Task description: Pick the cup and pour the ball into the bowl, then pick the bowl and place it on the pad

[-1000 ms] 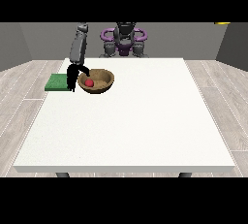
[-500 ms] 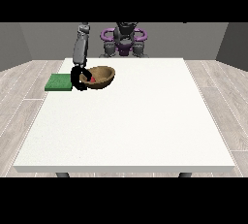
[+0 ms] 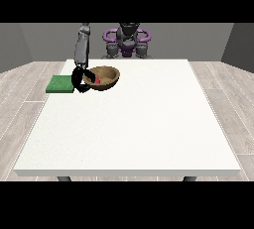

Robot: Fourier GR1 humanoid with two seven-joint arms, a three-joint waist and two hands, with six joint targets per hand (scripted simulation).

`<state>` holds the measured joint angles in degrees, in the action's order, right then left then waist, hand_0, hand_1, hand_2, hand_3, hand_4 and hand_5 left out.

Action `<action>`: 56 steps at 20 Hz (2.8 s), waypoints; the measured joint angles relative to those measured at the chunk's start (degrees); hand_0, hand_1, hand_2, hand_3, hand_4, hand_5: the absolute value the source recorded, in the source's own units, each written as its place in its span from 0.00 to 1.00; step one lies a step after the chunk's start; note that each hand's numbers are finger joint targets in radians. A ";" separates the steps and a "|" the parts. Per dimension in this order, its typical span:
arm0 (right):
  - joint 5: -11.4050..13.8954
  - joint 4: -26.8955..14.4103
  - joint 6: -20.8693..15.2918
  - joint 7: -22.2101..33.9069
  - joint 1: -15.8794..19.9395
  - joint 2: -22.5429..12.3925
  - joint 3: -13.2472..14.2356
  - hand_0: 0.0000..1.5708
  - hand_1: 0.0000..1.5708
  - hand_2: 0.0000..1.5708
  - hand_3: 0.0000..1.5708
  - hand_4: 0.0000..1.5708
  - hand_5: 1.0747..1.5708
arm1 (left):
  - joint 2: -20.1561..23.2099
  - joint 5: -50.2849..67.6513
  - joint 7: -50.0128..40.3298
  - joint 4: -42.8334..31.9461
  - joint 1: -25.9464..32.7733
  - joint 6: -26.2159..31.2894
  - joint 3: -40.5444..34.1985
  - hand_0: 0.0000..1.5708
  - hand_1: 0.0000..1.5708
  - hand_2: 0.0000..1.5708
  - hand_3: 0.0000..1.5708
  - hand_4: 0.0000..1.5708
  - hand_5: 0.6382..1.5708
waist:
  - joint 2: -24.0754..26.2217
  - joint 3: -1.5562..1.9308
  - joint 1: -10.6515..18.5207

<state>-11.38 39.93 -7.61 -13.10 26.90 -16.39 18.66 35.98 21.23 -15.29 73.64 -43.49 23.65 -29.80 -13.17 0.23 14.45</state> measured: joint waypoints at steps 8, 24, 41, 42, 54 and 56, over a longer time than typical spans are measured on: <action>2.96 1.55 1.99 12.96 1.03 -13.44 -1.95 1.00 1.00 1.00 0.45 0.67 0.99 | 2.33 -1.49 4.00 -5.01 4.15 1.22 -2.70 0.00 0.00 0.00 0.00 0.76 0.97 | 1.63 -0.08 -5.46; 2.47 -2.17 9.95 15.71 3.72 -24.83 1.37 1.00 1.00 1.00 0.27 0.68 0.99 | 6.13 -1.51 12.98 -10.81 11.14 3.64 -5.43 0.00 0.00 0.00 0.00 0.77 0.98 | 1.03 -0.23 -10.16; 0.28 -6.30 6.13 15.89 5.83 -19.59 3.52 1.00 1.00 1.00 0.69 0.00 0.96 | 10.07 -0.78 17.47 -16.36 12.16 4.87 -5.49 0.00 0.00 0.00 0.00 0.76 0.99 | 0.17 -0.21 -11.54; 0.38 -6.51 5.14 15.23 5.81 -19.72 3.84 1.00 1.00 1.00 0.62 0.00 0.97 | 10.30 -0.60 17.93 -16.42 12.24 5.15 -5.60 0.00 0.00 0.00 0.00 0.76 0.99 | -0.15 -0.21 -11.32; -1.16 -8.26 -0.06 11.50 8.71 -18.19 6.41 0.88 0.88 0.85 0.46 0.00 0.93 | 11.91 -0.05 21.22 -18.45 13.11 5.68 -5.62 0.00 0.00 0.00 0.00 0.76 0.99 | -2.75 -0.21 -10.09; -0.71 -8.04 -0.65 11.03 9.44 -18.74 6.12 0.73 0.73 0.84 0.64 0.12 0.92 | 13.00 0.13 21.78 -19.16 12.70 6.10 -5.89 0.00 0.00 0.00 0.00 0.76 1.00 | -3.43 -0.20 -10.05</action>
<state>-12.10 31.88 -8.26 -2.07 36.34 -35.13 24.79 48.98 21.36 6.50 54.49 -30.78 29.75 -35.70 -16.61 0.03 4.41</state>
